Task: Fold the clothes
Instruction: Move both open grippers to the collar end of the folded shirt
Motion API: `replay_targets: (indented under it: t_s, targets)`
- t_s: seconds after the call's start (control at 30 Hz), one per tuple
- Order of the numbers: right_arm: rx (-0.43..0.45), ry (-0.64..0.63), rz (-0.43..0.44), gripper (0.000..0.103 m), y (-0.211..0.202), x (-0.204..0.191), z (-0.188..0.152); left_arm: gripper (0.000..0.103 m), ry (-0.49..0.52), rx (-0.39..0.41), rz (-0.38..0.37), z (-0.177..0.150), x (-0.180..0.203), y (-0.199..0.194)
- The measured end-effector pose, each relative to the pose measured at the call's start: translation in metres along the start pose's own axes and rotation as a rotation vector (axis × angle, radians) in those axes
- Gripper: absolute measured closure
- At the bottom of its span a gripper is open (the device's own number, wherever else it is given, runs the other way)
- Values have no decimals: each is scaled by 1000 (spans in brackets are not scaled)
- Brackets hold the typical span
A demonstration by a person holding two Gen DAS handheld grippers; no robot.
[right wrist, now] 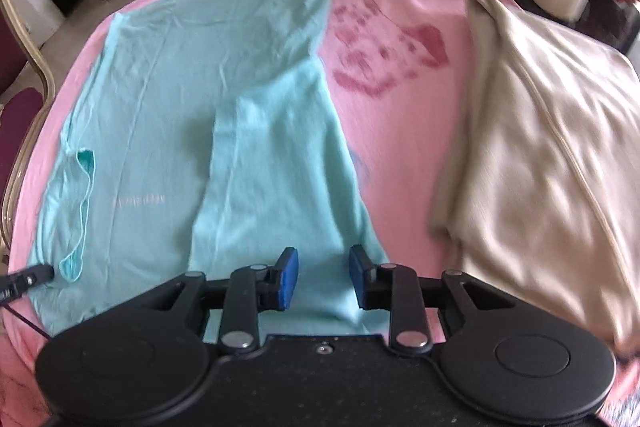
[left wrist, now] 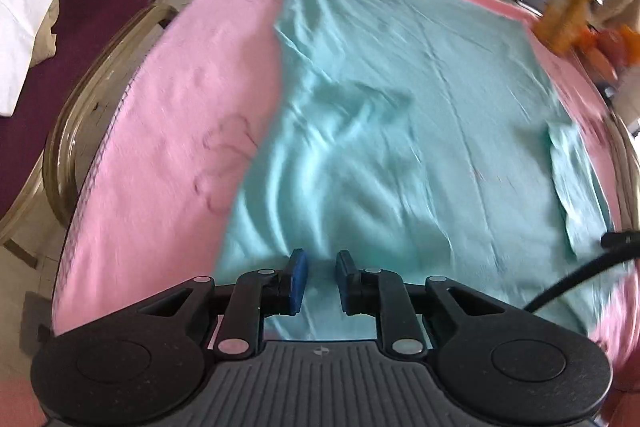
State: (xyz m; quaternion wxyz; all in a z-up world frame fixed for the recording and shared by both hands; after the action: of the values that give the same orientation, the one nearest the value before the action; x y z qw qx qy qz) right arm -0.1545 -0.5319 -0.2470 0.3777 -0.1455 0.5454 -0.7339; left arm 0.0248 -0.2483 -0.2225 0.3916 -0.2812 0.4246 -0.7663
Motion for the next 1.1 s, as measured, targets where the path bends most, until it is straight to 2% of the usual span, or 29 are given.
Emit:
replay_targets:
  t_s: [0.07,0.17,0.23,0.3,0.33,0.43,0.53,0.67,0.8,0.9,1.1]
  targets:
    - [-3,26,-3,69,-7,4,-12,85,16,-7,-17,-10,5,-5]
    - [57,89,34,69,-22,11,-20,85,-23,87,-48,-6,0,-23]
    - [118,138,89,70,-33,15,-18,85,-47,144,-39,2,-5,-29]
    - [164,163,120,82,-37,17,-13,85,-63,173,-7,7,-8,-29]
    - [169,169,131,83,-36,16,-11,85,-71,165,0,9,-9,-24]
    - [127,172,165,83,-22,8,-10,86,-69,128,6,10,-5,-8]
    - [69,120,193,83,-6,-11,-12,86,-5,99,-26,4,10,-2]
    - [19,0,251,81,-5,-37,-25,84,114,93,-69,-10,35,-8]
    - [-38,-103,231,79,-5,-48,-43,84,210,27,-121,-34,54,-11]
    - [-62,-143,220,79,-16,-50,-60,84,298,40,-89,-49,62,-21]
    - [15,-99,271,79,-35,-46,-64,81,189,116,-128,-37,47,-33]
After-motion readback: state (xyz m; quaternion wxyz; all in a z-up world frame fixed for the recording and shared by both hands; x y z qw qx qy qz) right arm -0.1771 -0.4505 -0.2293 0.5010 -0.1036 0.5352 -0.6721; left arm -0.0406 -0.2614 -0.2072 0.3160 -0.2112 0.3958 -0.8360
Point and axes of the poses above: each gripper's, at about its wrist camera, not at the fingertips, and y roughly the way its jaws point, x to its right, z to its top, the point moved 6 cm from there along y, roughly the way its jaws point
